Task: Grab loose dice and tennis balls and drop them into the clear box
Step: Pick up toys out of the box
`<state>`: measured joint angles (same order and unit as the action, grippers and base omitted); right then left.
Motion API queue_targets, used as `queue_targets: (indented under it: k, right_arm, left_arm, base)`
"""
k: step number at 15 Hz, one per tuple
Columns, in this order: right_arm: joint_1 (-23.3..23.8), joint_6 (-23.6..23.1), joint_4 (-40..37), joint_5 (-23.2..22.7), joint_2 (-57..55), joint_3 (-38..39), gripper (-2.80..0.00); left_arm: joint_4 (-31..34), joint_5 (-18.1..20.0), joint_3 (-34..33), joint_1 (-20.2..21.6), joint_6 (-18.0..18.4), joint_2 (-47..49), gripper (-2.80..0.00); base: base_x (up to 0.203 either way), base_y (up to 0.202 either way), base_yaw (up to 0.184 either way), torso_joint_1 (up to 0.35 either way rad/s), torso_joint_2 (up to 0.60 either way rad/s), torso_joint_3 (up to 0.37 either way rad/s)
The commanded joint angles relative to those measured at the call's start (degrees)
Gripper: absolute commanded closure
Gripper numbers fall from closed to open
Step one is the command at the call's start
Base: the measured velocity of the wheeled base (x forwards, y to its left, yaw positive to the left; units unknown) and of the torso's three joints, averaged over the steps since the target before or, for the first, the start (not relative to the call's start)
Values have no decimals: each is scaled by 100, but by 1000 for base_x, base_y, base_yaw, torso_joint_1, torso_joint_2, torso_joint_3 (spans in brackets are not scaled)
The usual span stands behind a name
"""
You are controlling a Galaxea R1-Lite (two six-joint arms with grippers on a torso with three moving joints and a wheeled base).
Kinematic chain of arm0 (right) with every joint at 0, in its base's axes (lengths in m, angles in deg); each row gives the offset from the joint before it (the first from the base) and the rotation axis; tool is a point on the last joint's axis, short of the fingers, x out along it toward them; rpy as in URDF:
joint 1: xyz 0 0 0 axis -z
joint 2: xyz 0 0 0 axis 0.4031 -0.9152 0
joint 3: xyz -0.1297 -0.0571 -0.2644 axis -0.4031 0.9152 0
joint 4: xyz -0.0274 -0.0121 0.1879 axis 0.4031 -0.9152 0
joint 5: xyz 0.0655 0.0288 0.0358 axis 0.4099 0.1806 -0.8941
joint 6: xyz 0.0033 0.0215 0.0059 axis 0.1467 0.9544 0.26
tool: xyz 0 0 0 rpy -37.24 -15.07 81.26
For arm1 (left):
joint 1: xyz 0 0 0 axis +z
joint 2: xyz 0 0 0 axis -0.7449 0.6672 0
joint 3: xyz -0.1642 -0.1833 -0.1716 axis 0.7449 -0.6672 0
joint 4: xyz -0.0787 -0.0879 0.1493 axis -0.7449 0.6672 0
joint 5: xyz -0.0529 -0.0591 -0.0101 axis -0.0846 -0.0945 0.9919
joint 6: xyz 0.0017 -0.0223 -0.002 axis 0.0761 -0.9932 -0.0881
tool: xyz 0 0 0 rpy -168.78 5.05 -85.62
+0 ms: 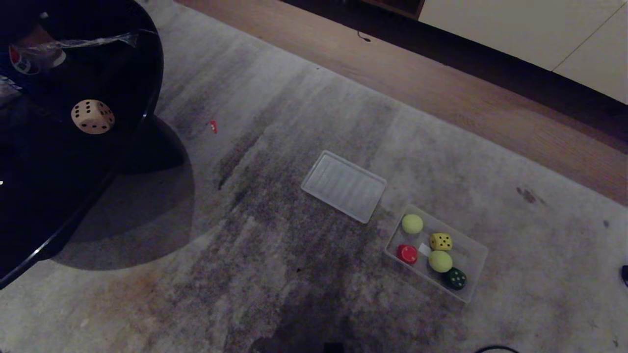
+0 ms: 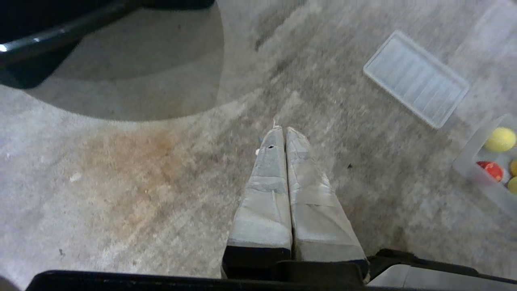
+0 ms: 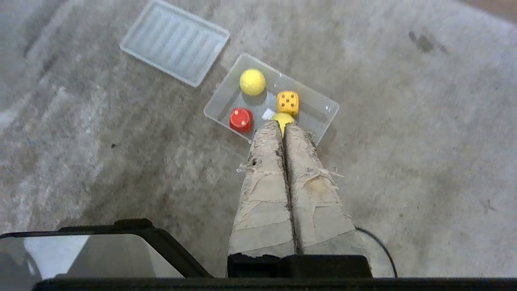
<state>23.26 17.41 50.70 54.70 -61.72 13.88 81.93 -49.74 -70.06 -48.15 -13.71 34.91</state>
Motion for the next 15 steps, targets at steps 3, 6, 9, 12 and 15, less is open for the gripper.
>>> queue_targets:
  k: [3,6,9,12,15]
  right_arm:
    - [-2,1,5,-1,-5,62,0]
    - [-2,1,5,-1,-3,62,0]
    - [-2,1,5,-1,-1,62,0]
    - [-2,1,5,-1,-4,62,0]
    - [-2,1,5,-1,-1,62,0]
  left_arm:
    - [-4,-4,-9,0,-8,6,0]
    - [-4,-4,-9,0,-8,6,0]
    - [-4,-4,-9,0,-8,6,0]
    - [-4,-4,-9,0,-8,6,0]
    - [-4,-4,-9,0,-8,6,0]
  base:
    - [0,0,0,-2,0,204]
    - [0,0,0,3,0,200]
    - [0,0,0,3,0,204]
    - [0,0,0,2,0,201]
    - [0,0,0,1,8,202]
